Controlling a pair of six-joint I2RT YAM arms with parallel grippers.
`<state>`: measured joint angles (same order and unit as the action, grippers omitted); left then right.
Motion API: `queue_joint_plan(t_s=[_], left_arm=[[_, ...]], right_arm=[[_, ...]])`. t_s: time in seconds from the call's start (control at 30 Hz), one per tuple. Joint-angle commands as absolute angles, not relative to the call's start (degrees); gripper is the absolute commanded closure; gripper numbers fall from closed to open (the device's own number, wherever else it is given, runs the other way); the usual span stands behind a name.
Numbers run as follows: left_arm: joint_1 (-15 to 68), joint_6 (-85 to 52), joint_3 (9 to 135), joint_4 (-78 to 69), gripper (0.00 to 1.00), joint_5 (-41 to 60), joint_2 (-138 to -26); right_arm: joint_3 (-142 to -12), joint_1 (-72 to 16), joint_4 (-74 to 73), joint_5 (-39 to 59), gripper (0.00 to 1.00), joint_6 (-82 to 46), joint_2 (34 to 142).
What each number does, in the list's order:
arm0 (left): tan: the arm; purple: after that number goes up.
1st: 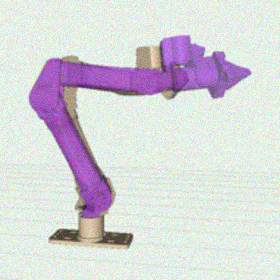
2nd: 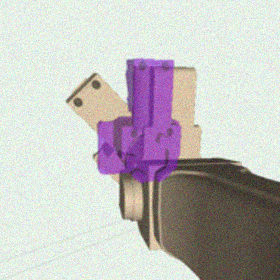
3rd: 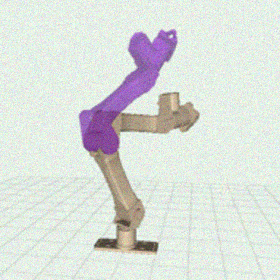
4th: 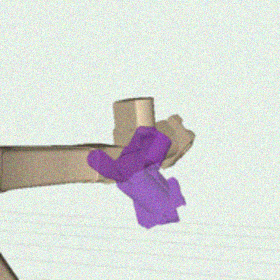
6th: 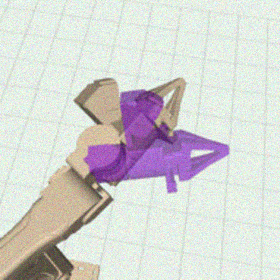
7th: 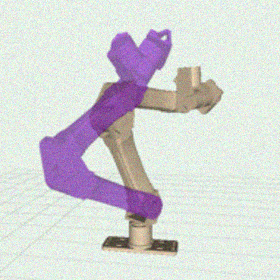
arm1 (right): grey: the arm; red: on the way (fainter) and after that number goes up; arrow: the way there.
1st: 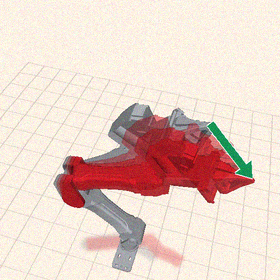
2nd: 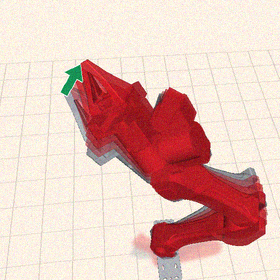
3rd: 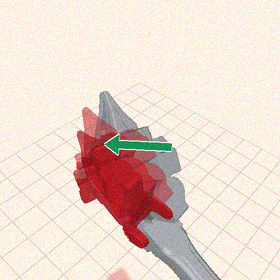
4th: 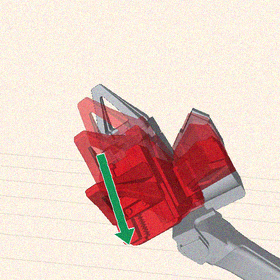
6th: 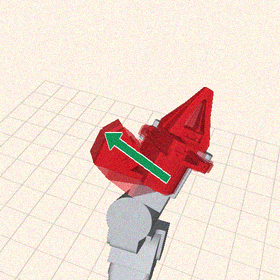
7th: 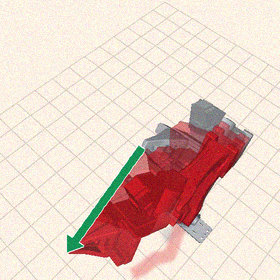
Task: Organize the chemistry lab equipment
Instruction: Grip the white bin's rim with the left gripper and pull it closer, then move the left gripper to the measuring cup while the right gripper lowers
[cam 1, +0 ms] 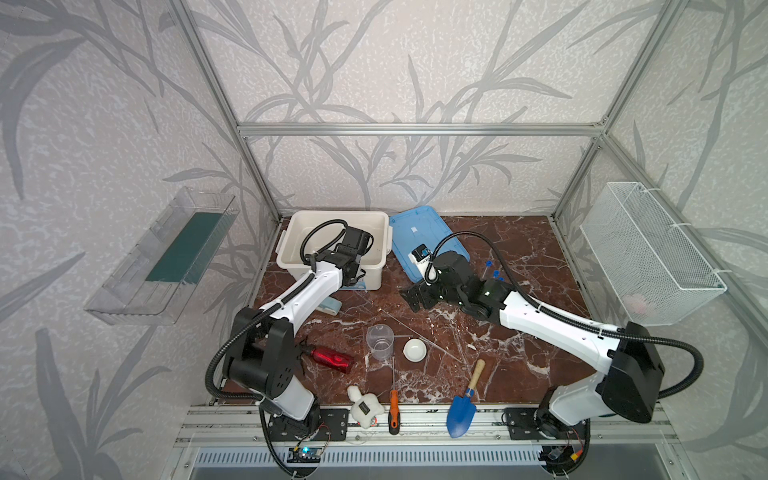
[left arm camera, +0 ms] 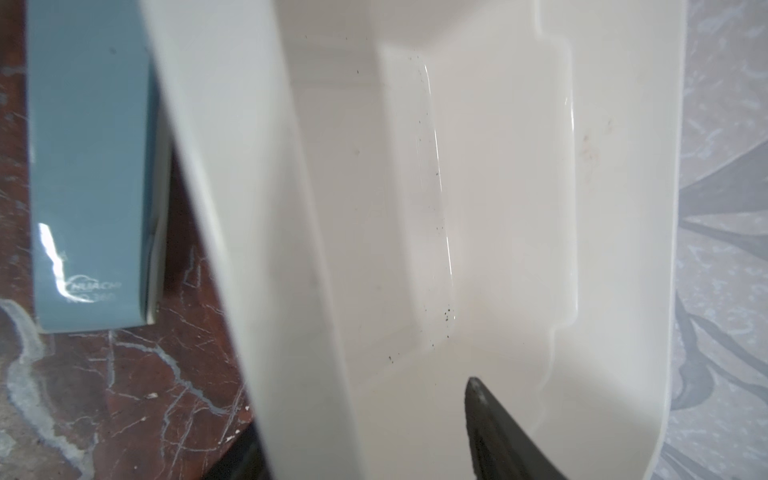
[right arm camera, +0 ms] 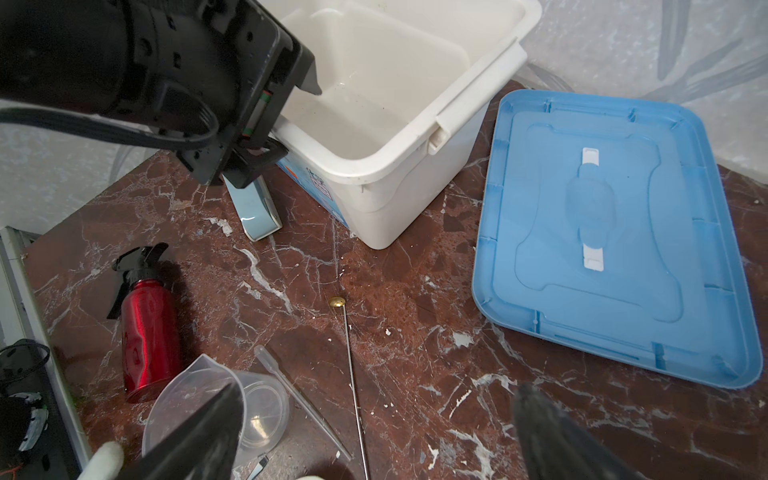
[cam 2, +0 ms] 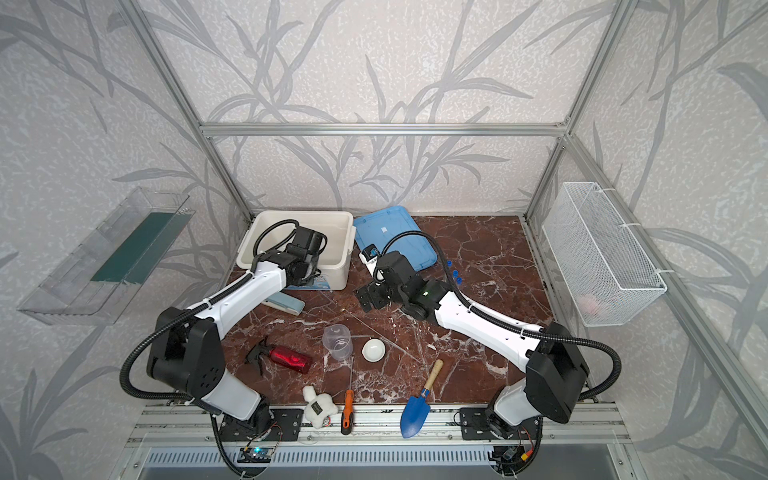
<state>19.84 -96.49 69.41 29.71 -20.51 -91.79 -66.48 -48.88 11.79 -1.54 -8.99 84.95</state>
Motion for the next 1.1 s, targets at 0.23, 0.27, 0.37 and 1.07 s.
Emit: queue_joint_plan(t_s=[0.23,0.27,0.37,1.07], left_arm=[[24.11,-86.18,76.38,27.27,0.16,-17.20,-93.60],[24.59,-85.94,76.59,27.33,0.16,-17.04,-94.01],[25.79,-85.34,76.57,27.02,0.16,-16.71,-94.64],[30.52,-59.13,84.27,38.43,0.14,-9.35,-87.43]], right_arm=[[-64.40,-49.22,9.23,-4.48,0.01,-9.65,79.70],[-64.18,-49.22,9.23,-4.52,0.01,-9.50,79.34],[-63.80,-49.22,9.96,-4.92,0.01,-9.43,78.25],[-62.44,-49.03,18.62,-10.28,0.01,-9.30,67.37]])
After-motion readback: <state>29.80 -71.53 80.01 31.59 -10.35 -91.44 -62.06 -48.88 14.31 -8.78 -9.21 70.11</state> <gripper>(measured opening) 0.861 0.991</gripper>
